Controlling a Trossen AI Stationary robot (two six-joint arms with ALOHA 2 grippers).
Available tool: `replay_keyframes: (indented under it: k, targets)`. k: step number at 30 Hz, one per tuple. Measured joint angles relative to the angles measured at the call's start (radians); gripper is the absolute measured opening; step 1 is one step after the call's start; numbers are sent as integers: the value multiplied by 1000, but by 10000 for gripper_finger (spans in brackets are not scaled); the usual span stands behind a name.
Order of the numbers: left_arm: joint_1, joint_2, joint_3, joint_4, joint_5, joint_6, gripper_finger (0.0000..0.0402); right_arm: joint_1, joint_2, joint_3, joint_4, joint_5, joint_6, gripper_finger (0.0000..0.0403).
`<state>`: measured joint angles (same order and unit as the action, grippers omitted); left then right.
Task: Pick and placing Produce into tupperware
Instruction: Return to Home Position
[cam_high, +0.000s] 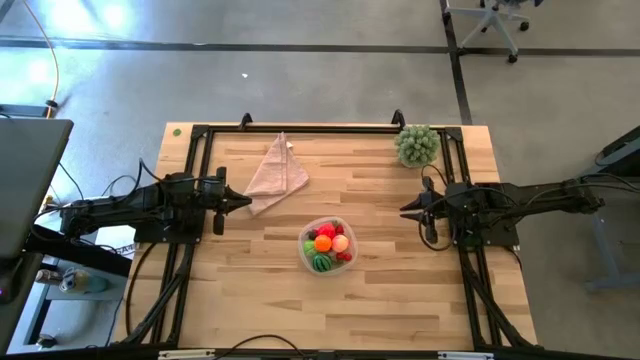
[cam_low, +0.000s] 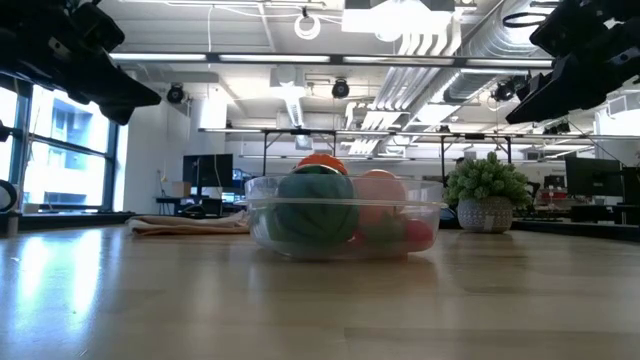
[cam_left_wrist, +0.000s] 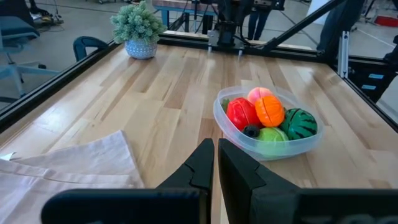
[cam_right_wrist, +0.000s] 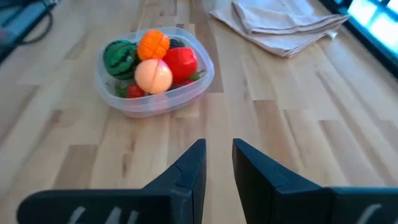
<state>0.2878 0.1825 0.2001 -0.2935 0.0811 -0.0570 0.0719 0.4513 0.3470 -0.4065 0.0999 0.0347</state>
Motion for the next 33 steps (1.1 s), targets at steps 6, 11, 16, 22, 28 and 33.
replay_keyframes:
  k: [6,11,16,22,28,33]
  targets:
    - [0,0,0,0,0,0,15,0,0,0,7,32,-14,68]
    - [0,0,0,0,0,0,14,0,1,0,81,63,140,68]
    - [0,0,0,0,0,0,14,0,1,0,245,205,347,68]
    - [0,0,0,0,0,0,14,0,-30,0,608,135,72,68]
    - [0,0,0,0,0,0,14,0,-232,0,659,33,-20,68]
    - [0,0,0,0,0,0,14,0,-355,-2,518,47,46,68]
